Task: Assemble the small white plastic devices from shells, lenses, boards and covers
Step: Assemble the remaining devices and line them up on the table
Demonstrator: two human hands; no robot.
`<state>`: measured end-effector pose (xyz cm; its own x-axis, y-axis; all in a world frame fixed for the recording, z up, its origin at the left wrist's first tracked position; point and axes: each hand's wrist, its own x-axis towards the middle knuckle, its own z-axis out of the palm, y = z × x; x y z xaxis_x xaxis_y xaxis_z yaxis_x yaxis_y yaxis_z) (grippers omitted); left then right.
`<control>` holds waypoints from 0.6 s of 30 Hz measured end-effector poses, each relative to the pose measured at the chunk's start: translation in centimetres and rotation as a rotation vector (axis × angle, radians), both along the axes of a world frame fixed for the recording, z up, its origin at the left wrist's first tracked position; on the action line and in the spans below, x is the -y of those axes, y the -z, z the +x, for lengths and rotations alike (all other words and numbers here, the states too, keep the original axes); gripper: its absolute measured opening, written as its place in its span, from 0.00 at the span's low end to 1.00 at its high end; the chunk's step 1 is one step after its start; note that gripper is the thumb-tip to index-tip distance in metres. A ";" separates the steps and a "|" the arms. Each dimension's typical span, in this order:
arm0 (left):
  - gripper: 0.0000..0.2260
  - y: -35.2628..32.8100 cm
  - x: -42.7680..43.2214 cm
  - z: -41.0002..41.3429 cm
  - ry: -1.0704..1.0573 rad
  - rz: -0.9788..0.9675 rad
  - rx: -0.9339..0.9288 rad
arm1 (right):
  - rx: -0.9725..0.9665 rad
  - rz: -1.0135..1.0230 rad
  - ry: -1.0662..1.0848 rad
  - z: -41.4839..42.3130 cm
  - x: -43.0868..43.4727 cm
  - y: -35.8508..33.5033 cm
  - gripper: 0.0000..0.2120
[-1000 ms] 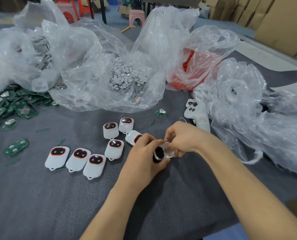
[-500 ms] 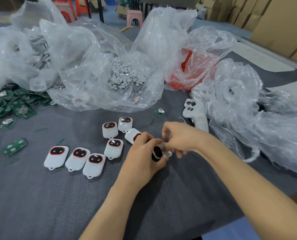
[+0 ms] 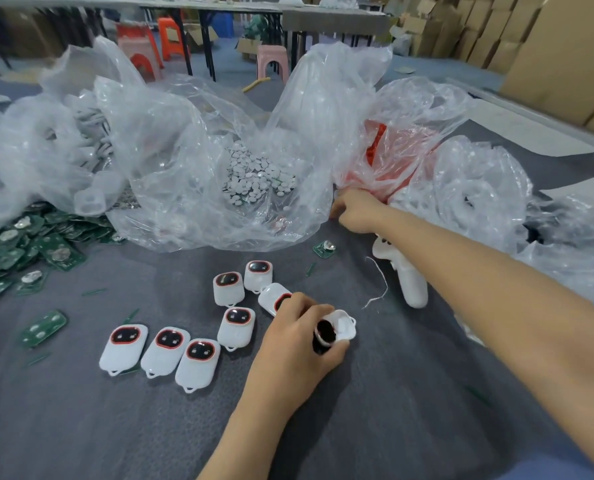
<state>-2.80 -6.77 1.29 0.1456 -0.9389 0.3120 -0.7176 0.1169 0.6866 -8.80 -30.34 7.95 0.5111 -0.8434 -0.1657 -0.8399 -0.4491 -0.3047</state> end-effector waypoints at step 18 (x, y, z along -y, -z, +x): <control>0.29 0.7 0.3 0.3 -0.019 -0.014 0.075 | 0.625 -0.390 0.122 -0.6 -2.6 0.0 0.12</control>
<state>-2.54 -7.11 0.56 0.1387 -0.9317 0.3357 -0.7690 0.1123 0.6293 -9.44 -27.75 7.99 0.3113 -0.8381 0.4479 -0.6131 -0.5372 -0.5792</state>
